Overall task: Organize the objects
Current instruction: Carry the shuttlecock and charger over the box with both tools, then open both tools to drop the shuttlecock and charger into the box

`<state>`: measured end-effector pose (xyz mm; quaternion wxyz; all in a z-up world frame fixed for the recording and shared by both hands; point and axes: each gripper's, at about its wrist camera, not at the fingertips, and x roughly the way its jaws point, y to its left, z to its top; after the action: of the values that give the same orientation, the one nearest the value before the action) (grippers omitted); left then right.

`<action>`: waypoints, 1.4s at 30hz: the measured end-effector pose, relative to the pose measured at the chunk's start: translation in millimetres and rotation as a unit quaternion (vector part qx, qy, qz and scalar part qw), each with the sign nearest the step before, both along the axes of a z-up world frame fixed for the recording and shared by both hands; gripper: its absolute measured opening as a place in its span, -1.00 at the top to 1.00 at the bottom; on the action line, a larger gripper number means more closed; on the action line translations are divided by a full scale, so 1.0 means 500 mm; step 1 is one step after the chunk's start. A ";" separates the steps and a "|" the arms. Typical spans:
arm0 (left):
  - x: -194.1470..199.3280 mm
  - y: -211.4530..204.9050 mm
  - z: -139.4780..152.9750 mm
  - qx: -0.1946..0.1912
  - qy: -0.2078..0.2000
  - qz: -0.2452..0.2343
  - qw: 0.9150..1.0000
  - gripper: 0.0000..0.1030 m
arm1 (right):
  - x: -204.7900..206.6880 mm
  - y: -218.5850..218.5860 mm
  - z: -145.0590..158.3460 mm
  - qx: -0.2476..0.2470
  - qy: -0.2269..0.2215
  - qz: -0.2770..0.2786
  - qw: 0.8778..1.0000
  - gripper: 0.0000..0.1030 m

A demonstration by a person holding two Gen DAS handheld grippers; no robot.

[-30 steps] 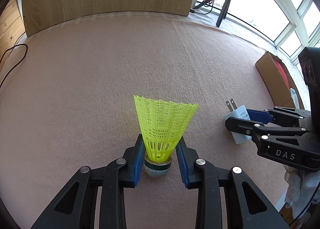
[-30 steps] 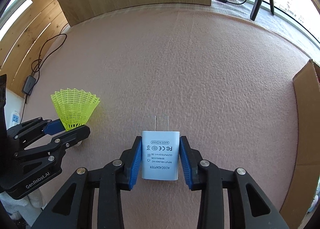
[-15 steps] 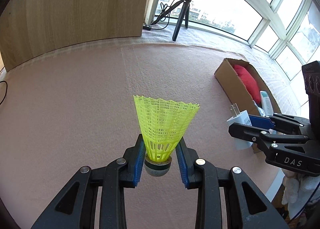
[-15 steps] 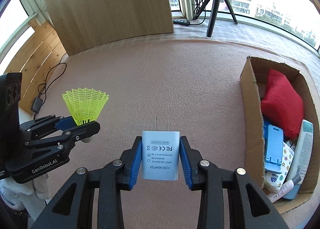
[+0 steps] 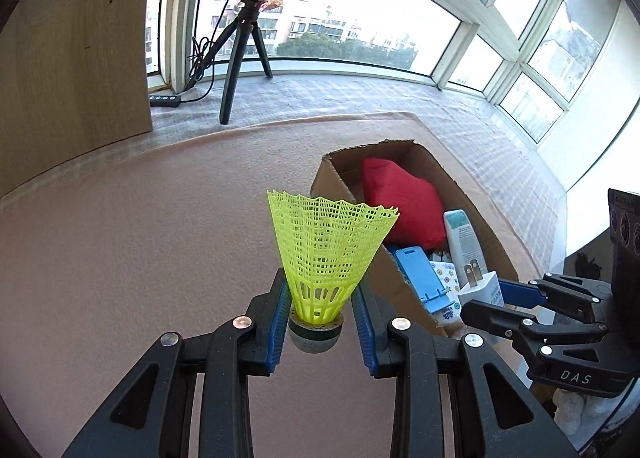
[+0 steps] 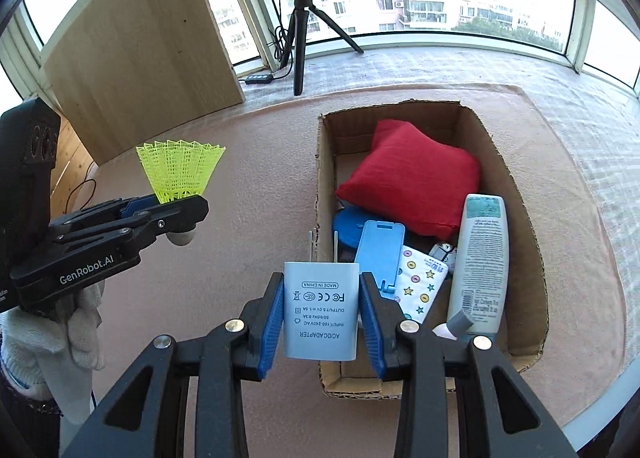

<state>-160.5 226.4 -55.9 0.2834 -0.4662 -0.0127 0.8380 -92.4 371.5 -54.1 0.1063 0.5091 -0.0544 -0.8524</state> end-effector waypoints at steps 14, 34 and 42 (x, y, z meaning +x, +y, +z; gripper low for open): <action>-0.114 0.228 -0.018 0.000 -0.001 -0.025 1.000 0.37 | -0.005 0.092 -0.025 -0.007 -0.018 -0.019 1.000 0.36; -0.099 0.178 -0.026 -0.025 0.000 -0.010 1.000 -0.02 | 0.002 0.097 -0.018 -0.015 -0.018 -0.034 0.999 -0.02; -0.046 0.052 -0.021 -0.050 0.006 0.022 0.998 -0.04 | 0.015 0.054 -0.002 -0.003 -0.009 -0.030 1.000 -0.03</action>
<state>-183.3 252.6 -66.2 0.2411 -0.4746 0.0203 0.8463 -84.7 398.6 -55.3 0.0816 0.5145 -0.0728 -0.8505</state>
